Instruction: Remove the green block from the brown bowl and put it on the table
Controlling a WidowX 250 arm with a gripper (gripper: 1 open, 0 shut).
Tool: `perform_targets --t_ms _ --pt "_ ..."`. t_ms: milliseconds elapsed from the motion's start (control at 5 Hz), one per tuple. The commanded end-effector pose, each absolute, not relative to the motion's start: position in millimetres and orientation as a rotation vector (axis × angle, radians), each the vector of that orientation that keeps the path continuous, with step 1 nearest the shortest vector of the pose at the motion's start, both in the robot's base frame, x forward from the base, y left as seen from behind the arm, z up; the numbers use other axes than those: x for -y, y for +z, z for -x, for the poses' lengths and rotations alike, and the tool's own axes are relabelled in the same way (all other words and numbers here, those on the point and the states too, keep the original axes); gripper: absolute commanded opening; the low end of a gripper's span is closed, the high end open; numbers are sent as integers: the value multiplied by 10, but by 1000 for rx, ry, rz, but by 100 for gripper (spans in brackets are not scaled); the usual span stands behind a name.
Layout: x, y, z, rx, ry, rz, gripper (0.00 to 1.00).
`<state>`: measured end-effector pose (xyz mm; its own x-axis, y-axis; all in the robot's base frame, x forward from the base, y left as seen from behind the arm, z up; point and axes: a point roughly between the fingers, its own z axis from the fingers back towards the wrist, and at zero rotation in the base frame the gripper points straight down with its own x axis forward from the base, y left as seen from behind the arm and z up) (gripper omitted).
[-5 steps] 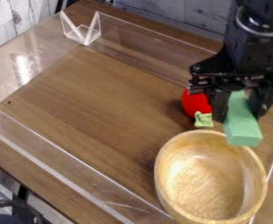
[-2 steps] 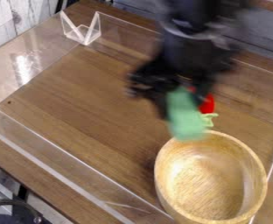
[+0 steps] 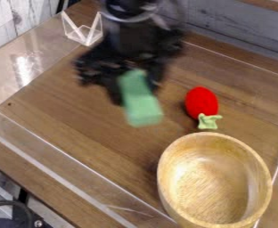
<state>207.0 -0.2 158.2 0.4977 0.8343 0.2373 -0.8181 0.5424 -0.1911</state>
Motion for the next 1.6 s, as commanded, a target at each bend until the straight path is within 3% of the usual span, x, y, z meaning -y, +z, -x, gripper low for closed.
perform_targets --t_ms 0,600,1400 --pt "-295 1622 -2033 358 1126 36 0" --pt "-995 1477 -1894 357 1221 -29 0" --pt "-743 1015 -2332 321 1452 -97 0"
